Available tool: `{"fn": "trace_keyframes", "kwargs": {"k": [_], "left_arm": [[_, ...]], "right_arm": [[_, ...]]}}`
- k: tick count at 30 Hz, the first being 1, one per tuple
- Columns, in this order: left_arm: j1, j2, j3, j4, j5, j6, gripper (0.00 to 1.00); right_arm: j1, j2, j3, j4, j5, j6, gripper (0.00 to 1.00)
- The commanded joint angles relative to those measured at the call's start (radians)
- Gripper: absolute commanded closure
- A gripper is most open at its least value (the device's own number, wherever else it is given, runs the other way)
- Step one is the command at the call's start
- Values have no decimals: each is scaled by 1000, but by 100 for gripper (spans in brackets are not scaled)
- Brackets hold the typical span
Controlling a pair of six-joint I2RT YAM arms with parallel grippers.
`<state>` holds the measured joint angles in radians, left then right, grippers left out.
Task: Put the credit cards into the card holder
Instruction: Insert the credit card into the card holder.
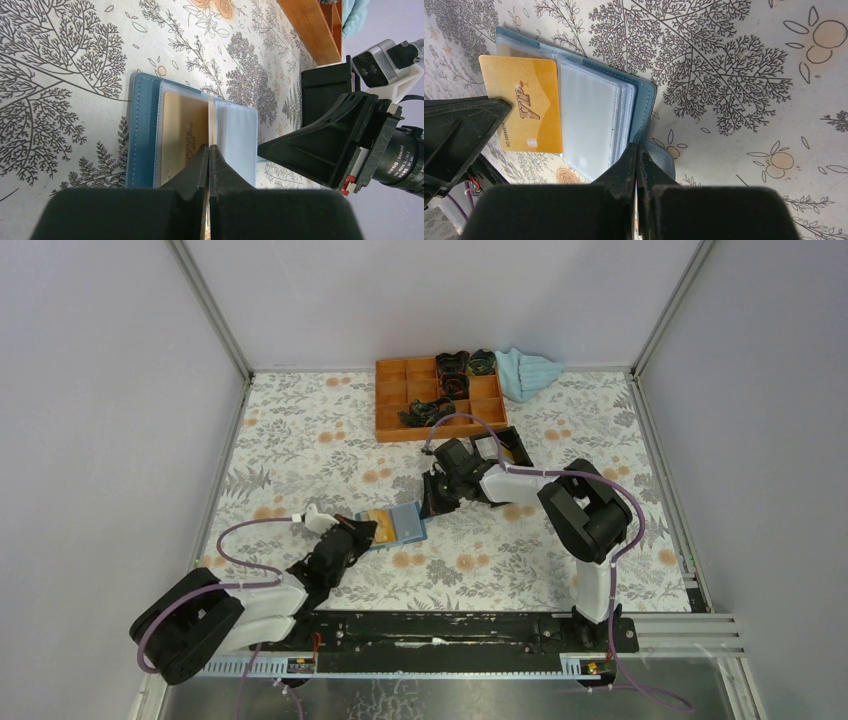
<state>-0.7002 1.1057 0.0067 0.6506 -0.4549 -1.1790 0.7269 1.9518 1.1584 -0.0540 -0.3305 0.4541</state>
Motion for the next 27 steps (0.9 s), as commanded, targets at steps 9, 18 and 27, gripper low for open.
{"fn": "trace_keyframes", "kwargs": {"k": [9,18,27], "left_arm": [[-11,-53,-103,107,-39,29,100],[-18,-24,-111,122,-42,32,100],[-29,-42,-109,75,-68,45,100]], "right_arm": [[14,28,16,14,18,6,100],[14,29,19,14,16,8,100],[13,29,18,14,17,6,100]]}}
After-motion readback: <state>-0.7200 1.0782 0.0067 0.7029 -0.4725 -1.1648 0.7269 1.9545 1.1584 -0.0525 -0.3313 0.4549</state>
